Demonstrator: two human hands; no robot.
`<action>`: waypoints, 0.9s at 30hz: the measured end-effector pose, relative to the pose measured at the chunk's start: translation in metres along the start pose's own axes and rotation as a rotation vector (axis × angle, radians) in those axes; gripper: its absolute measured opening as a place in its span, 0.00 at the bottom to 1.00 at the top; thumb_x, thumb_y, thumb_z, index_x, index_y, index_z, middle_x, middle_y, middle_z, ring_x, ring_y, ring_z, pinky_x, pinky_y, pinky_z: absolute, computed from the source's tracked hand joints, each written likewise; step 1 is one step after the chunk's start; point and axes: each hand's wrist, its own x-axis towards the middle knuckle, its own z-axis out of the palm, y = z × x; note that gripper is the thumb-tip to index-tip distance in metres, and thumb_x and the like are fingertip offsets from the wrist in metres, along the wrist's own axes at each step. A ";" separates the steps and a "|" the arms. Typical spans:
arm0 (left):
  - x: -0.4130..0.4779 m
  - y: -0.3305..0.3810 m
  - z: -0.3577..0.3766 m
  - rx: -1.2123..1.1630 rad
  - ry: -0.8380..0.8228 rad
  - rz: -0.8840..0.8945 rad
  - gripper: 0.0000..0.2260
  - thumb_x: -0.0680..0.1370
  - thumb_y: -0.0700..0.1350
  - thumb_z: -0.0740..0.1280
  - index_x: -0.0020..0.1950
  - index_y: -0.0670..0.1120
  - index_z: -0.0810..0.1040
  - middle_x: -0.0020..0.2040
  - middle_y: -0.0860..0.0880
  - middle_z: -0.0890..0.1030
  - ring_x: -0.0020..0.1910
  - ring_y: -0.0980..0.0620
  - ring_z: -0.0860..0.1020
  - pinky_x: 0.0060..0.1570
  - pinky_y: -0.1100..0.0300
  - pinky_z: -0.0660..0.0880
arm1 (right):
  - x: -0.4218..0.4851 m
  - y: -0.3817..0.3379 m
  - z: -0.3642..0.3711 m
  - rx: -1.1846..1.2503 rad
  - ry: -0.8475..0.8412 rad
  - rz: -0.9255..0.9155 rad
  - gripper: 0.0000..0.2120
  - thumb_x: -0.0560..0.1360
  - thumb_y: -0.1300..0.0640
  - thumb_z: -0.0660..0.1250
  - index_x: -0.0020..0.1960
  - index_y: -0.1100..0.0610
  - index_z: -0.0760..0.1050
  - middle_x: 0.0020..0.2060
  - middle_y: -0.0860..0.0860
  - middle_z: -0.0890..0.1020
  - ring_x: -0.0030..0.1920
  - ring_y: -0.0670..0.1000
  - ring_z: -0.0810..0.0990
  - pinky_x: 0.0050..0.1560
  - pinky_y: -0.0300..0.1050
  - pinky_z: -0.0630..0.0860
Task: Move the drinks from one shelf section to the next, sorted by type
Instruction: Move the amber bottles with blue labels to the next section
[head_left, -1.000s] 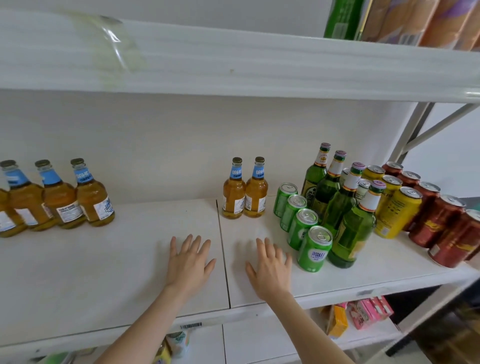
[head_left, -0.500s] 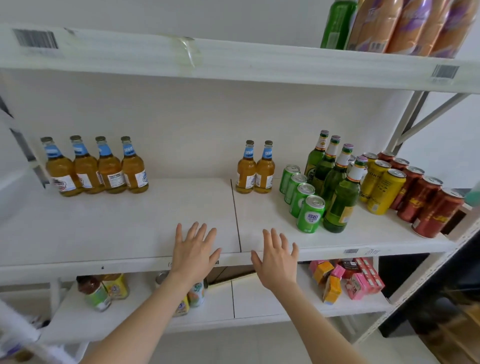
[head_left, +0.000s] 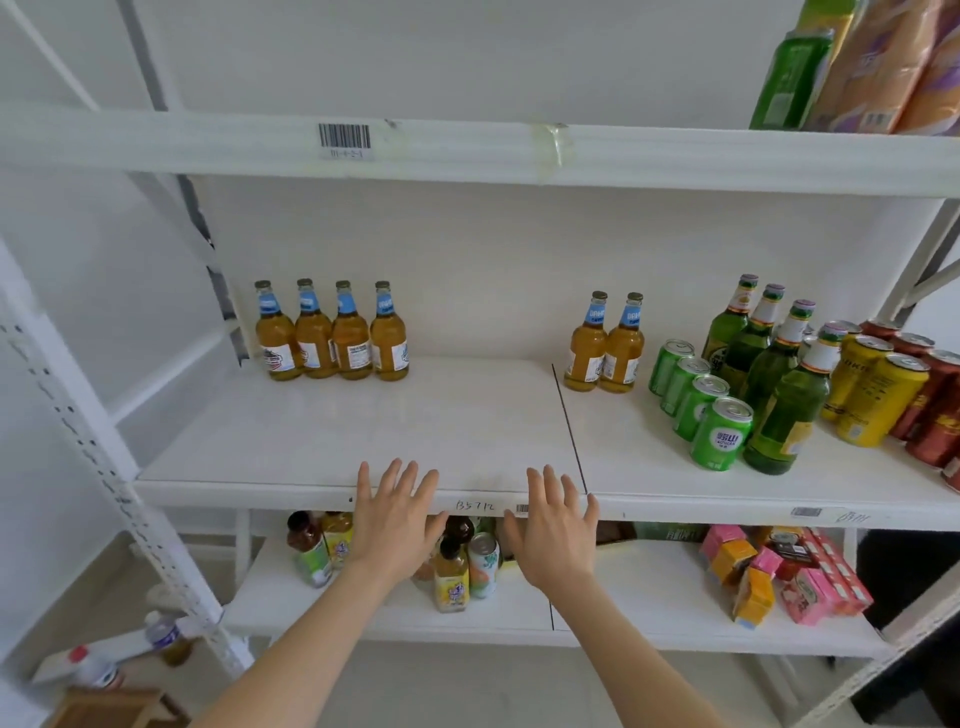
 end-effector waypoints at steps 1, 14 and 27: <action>-0.001 -0.013 0.001 0.002 -0.002 -0.005 0.28 0.81 0.63 0.49 0.78 0.52 0.59 0.79 0.47 0.63 0.79 0.45 0.56 0.75 0.36 0.46 | 0.002 -0.013 0.002 -0.001 -0.005 -0.005 0.31 0.79 0.37 0.49 0.77 0.52 0.51 0.78 0.52 0.57 0.77 0.57 0.54 0.73 0.63 0.53; 0.029 -0.161 0.017 0.030 -0.009 -0.022 0.28 0.81 0.64 0.50 0.78 0.53 0.59 0.78 0.47 0.64 0.78 0.44 0.58 0.74 0.36 0.47 | 0.056 -0.157 0.033 0.026 0.014 -0.030 0.31 0.80 0.37 0.47 0.78 0.52 0.49 0.79 0.53 0.55 0.78 0.56 0.53 0.74 0.62 0.51; 0.160 -0.208 0.030 -0.011 0.061 -0.116 0.28 0.80 0.64 0.53 0.78 0.53 0.60 0.78 0.47 0.64 0.78 0.44 0.60 0.74 0.37 0.53 | 0.197 -0.178 0.046 0.036 0.047 -0.024 0.32 0.79 0.37 0.48 0.78 0.51 0.49 0.79 0.51 0.56 0.77 0.55 0.55 0.74 0.61 0.53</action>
